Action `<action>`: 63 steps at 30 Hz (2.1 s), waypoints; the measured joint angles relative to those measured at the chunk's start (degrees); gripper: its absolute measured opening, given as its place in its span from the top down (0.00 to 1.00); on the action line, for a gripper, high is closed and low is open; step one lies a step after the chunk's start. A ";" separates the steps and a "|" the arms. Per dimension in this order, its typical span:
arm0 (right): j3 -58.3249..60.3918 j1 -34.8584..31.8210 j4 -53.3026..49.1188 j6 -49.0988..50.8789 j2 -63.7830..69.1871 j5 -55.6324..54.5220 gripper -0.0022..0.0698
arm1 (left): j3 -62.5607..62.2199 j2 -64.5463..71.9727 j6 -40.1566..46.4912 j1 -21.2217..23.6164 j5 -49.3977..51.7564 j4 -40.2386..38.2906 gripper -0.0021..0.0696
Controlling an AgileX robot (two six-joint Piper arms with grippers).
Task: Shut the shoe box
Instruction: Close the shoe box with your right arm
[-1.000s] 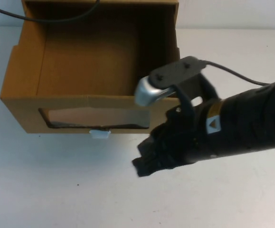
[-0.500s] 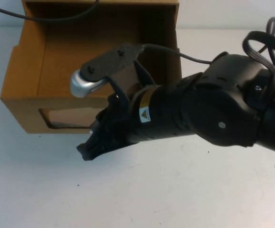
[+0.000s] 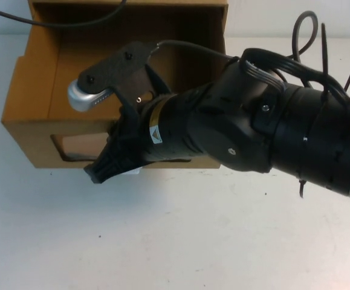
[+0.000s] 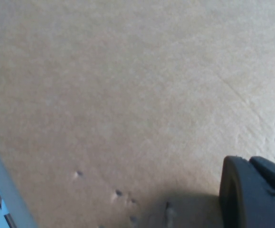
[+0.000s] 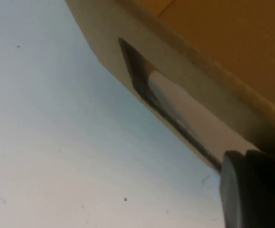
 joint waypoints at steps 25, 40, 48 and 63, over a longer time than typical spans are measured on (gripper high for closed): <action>-4.62 0.10 -1.52 1.77 0.31 8.78 0.99 | 0.00 0.00 -0.26 0.00 0.26 0.00 0.98; -4.62 0.10 -4.52 3.82 0.35 4.66 0.99 | 0.00 0.00 -0.26 0.00 0.47 -0.32 0.98; -4.62 -0.28 -9.43 7.27 2.07 3.38 0.99 | 0.00 0.00 -0.39 0.00 0.61 -0.39 0.98; -10.75 -6.37 -10.11 7.48 4.99 0.55 0.99 | 0.00 0.00 -0.52 0.00 0.61 -0.39 0.98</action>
